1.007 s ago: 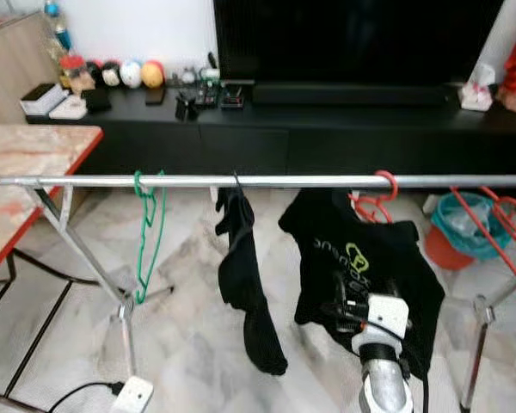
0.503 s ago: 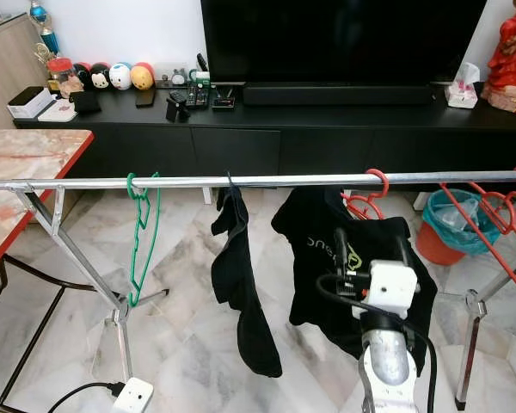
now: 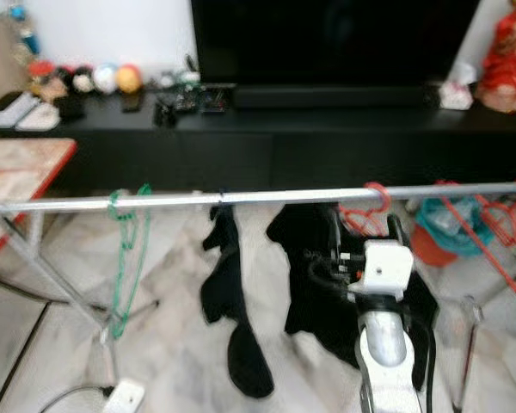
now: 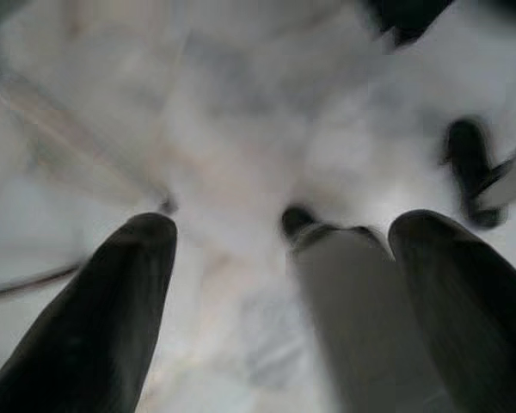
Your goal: Hang hanger
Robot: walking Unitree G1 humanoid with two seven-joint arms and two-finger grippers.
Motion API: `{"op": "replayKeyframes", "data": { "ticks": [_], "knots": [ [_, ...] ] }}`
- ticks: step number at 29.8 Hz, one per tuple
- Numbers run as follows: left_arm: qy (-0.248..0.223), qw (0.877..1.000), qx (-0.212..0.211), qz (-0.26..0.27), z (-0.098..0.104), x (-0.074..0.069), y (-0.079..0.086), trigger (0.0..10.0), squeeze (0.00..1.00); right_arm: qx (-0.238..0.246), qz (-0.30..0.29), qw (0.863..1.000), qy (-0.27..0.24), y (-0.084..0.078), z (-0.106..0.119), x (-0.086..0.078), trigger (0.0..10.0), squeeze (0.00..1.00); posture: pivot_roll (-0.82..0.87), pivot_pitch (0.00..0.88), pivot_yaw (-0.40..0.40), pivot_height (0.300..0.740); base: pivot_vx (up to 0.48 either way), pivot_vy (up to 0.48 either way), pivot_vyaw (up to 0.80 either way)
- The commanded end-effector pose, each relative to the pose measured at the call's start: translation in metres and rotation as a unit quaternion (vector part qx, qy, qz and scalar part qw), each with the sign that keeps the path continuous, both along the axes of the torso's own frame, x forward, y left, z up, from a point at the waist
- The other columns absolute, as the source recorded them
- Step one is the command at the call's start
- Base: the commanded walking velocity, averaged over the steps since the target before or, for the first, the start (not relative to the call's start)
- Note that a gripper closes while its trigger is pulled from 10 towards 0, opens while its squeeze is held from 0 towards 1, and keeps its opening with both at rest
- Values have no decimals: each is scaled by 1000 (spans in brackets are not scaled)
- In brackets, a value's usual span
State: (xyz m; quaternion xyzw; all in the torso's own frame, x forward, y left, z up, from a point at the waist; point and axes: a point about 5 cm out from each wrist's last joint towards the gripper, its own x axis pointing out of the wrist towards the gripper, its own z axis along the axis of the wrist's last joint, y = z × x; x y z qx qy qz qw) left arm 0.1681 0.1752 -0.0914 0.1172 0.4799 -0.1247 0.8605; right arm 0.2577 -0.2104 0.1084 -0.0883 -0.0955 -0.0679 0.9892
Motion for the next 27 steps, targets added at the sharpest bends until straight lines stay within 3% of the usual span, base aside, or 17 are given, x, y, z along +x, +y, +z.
{"op": "replayKeyframes", "data": {
  "ticks": [1,11,16,19,23,27],
  "knots": [
    [9,1000,10,-2,-2,-6,7,10000,0,9,9,1000,-15,5,7,3,10000,0,-54,0,12,740,300,0,0],
    [4,1000,7,2,-1,-4,7,10000,0,-1,15,1000,-27,4,15,-1,10000,0,-56,0,14,740,50,0,0],
    [4,1000,8,1,-1,-4,7,10000,0,-37,-2,998,-55,-1,30,-19,10000,0,-58,0,15,740,0,0,0],
    [4,1000,8,2,-1,-4,8,10000,0,-34,-16,998,-56,-4,33,-28,10000,0,-63,0,16,740,0,0,0],
    [4,1000,9,-1,-1,-4,8,10000,0,-34,-23,999,-18,-8,22,-45,10000,0,-73,0,19,740,0,0,0],
    [5,1000,9,-4,0,-3,8,10000,0,-11,-18,998,51,-12,-2,-59,10000,0,-74,0,23,740,0,0,0]
  ]
}}
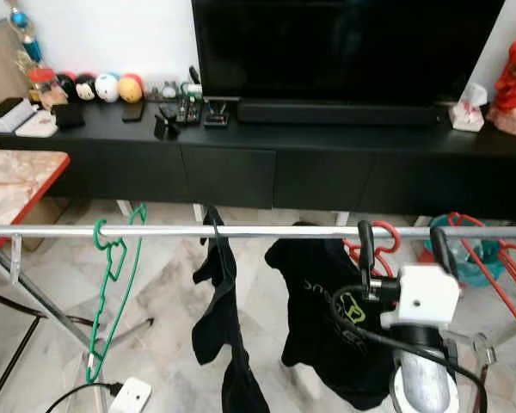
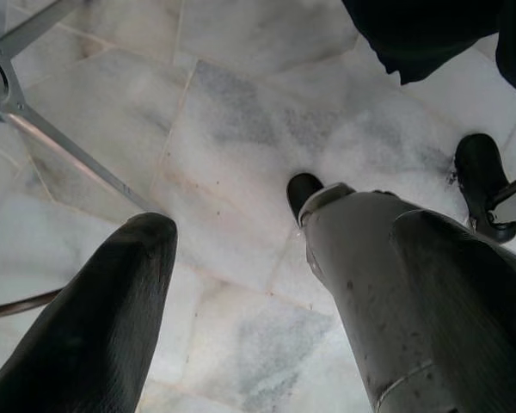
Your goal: Hang hanger
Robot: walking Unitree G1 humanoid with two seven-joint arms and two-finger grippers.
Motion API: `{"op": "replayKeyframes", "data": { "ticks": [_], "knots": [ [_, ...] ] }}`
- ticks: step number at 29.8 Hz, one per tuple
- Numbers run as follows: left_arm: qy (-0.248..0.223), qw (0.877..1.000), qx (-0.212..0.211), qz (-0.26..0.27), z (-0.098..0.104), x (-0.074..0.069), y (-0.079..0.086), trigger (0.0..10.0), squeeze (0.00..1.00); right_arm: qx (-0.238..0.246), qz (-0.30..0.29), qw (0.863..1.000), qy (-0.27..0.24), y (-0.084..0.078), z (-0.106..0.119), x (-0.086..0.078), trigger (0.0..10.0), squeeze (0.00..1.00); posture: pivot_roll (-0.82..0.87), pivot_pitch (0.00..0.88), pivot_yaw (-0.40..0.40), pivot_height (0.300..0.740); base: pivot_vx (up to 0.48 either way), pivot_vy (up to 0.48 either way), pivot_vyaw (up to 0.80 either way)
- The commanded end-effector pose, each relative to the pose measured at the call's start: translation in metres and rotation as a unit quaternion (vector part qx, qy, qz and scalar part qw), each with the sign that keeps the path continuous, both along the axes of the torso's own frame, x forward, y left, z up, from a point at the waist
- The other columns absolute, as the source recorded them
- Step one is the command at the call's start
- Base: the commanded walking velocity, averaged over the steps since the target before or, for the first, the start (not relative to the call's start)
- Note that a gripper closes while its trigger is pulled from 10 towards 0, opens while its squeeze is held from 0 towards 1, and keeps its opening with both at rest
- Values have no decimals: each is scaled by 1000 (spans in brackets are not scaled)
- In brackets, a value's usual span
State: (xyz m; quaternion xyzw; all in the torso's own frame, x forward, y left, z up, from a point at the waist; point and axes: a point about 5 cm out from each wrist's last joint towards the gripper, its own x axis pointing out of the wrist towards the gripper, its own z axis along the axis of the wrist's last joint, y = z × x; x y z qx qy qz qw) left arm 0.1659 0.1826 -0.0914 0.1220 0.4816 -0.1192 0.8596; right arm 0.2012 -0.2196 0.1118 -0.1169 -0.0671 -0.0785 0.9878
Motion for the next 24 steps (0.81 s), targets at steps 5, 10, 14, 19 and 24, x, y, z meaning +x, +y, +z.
{"op": "replayKeyframes", "data": {
  "ticks": [5,10,14,19,24],
  "knots": [
    [4,1000,2,-7,0,0,1,10000,0,78,-61,995,33,-14,-14,-3,10000,0,-69,0,23,740,0,0,0],
    [4,1000,2,-7,0,0,1,10000,0,112,-71,991,28,-16,-12,8,10000,0,-68,0,24,740,0,0,0],
    [4,1000,2,-7,0,0,1,10000,0,105,-52,992,47,-15,-15,19,10000,0,-67,0,24,740,0,0,0],
    [5,1000,1,-6,0,1,1,10000,0,65,-56,992,95,-26,-21,37,10000,0,-64,0,27,740,0,0,0],
    [6,1000,0,-4,0,1,1,10000,0,50,-83,986,133,-41,-24,49,10000,0,-61,0,29,740,0,0,0]
  ]
}}
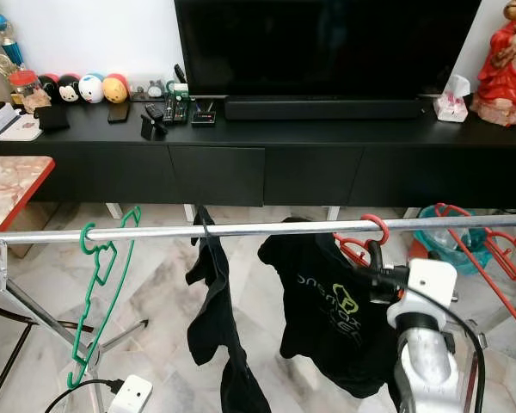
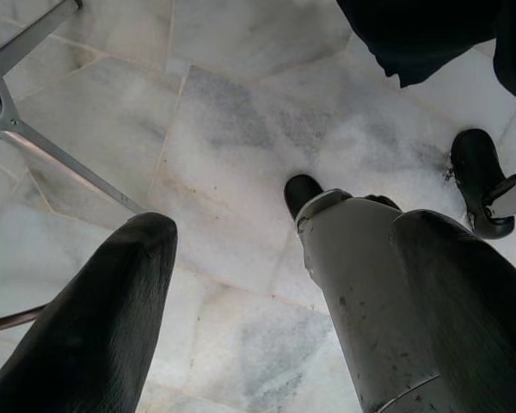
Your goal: Hang hanger
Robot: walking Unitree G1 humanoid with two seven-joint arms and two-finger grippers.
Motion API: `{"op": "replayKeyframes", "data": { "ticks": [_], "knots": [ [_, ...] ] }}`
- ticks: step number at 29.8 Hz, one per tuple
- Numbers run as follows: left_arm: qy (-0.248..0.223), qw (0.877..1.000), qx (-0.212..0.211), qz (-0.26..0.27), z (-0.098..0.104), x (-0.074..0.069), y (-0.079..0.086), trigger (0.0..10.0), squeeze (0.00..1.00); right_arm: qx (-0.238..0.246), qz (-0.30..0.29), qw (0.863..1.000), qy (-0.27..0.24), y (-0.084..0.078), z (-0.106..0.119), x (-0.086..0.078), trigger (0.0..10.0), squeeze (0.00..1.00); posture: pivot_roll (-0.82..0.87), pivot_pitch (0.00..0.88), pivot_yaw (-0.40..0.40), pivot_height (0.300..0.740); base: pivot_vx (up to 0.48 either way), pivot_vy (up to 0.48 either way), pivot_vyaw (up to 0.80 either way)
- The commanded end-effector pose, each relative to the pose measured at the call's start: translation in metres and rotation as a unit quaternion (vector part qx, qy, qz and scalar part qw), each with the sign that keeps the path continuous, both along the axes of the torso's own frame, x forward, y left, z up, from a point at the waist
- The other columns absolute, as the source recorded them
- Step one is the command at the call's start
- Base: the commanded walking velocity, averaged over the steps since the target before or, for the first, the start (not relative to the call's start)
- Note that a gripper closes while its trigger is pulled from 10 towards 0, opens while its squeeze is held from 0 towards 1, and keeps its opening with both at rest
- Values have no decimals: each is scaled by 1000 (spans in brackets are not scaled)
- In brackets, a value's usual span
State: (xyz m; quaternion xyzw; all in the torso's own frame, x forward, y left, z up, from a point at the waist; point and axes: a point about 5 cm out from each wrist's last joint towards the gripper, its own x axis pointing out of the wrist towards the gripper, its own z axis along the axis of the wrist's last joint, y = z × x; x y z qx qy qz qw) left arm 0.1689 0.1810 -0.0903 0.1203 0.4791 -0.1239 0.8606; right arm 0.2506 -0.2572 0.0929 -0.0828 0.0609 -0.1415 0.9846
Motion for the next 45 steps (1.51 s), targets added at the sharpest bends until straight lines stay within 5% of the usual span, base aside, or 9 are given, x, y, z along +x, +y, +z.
{"op": "replayKeyframes", "data": {
  "ticks": [1,8,10,16,35,36,38,39,45],
  "knots": [
    [8,1000,4,0,-1,-2,2,10000,0,0,4,1000,20,-5,-3,5,10000,0,-59,0,31,740,0,0,0],
    [7,1000,4,1,-1,-2,2,10000,0,-12,60,997,45,-7,0,22,10000,0,-58,3,39,740,0,0,0],
    [8,1000,4,1,-1,-2,2,10000,0,-19,141,987,73,-1,0,27,10000,0,-58,4,39,740,0,0,0],
    [9,1000,4,0,-1,-2,3,10000,0,-13,236,965,110,5,0,25,10000,0,-59,7,44,740,0,0,0],
    [6,1000,7,-3,-1,-2,4,10000,0,-31,228,969,89,-16,13,36,10000,0,-50,13,51,740,0,0,0],
    [6,1000,7,-3,-1,-2,4,10000,0,-26,225,970,85,-17,16,38,1412,0,-52,13,53,740,0,0,0],
    [6,1000,8,-3,-1,-2,4,10000,0,-22,223,971,83,-18,17,39,1412,0,-52,13,53,740,0,0,0],
    [7,1000,8,-3,-1,-2,4,10000,0,-21,223,971,85,-19,18,40,0,0,-53,13,53,740,0,0,0],
    [8,1000,5,-3,-1,-2,3,10000,0,-15,233,966,110,-20,12,40,0,0,-49,14,52,740,0,0,0]
  ]
}}
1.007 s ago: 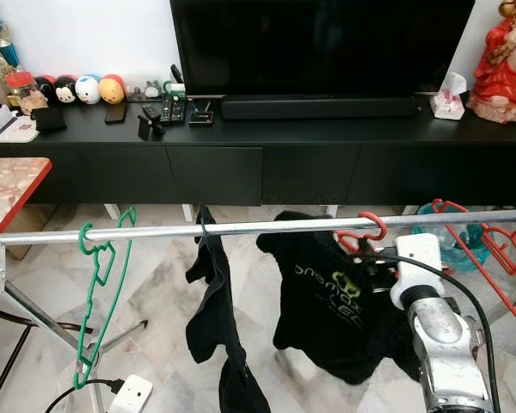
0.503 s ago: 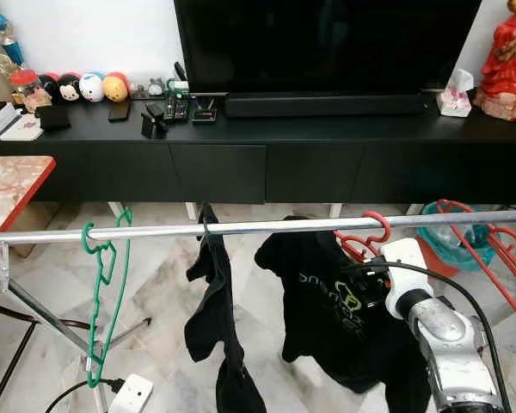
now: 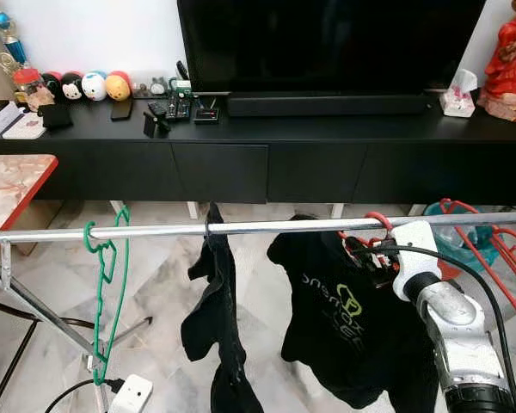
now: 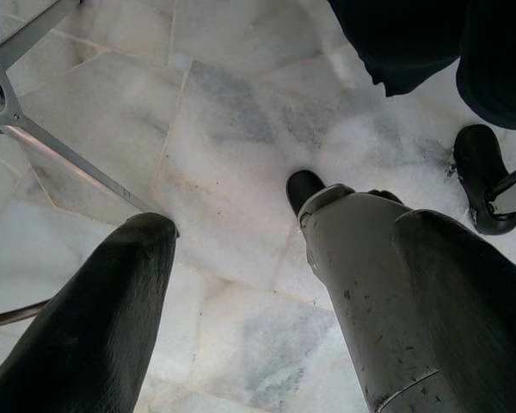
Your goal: Hang hanger
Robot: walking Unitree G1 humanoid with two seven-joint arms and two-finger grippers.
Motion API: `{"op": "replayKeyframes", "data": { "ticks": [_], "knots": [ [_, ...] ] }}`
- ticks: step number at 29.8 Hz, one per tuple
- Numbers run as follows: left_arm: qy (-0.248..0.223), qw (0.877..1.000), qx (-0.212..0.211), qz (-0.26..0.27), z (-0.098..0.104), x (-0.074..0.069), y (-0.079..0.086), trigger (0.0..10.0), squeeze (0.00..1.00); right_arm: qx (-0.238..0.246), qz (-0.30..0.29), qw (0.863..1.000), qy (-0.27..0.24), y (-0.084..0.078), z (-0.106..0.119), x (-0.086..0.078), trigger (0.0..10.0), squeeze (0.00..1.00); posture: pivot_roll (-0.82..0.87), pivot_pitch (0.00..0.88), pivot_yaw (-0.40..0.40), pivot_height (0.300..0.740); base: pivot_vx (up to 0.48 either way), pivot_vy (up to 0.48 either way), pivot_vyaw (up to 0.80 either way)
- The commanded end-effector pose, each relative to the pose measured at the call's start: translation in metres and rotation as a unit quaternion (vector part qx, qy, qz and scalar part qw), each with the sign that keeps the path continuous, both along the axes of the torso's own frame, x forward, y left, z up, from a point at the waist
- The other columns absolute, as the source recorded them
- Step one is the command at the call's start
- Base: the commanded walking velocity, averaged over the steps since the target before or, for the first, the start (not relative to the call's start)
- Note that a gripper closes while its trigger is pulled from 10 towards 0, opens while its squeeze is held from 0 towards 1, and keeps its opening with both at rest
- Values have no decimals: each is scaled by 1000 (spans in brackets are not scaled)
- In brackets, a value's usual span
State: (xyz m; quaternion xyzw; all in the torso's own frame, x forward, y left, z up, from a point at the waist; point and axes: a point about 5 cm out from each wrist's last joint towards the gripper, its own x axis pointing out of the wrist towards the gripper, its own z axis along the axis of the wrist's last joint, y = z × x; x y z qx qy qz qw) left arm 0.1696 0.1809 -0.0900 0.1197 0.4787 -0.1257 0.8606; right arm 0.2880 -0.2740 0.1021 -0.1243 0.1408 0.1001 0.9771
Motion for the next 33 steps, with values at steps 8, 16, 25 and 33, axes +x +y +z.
{"op": "replayKeyframes", "data": {
  "ticks": [8,16,25,33],
  "knots": [
    [10,1000,6,-3,-1,-3,3,10000,0,-2,10,999,48,-1,-11,1,10000,0,-44,16,51,740,0,0,0],
    [9,1000,7,-2,-1,-3,4,10000,0,0,7,999,45,-1,-12,4,4510,0,-43,14,50,740,0,0,0],
    [10,1000,6,-3,-1,-4,4,10000,0,8,14,999,38,2,-12,8,0,0,-41,9,47,740,0,0,0],
    [11,1000,6,-5,-2,-5,3,10000,0,8,18,999,46,5,-16,8,0,0,-42,5,44,740,0,0,0]
  ]
}}
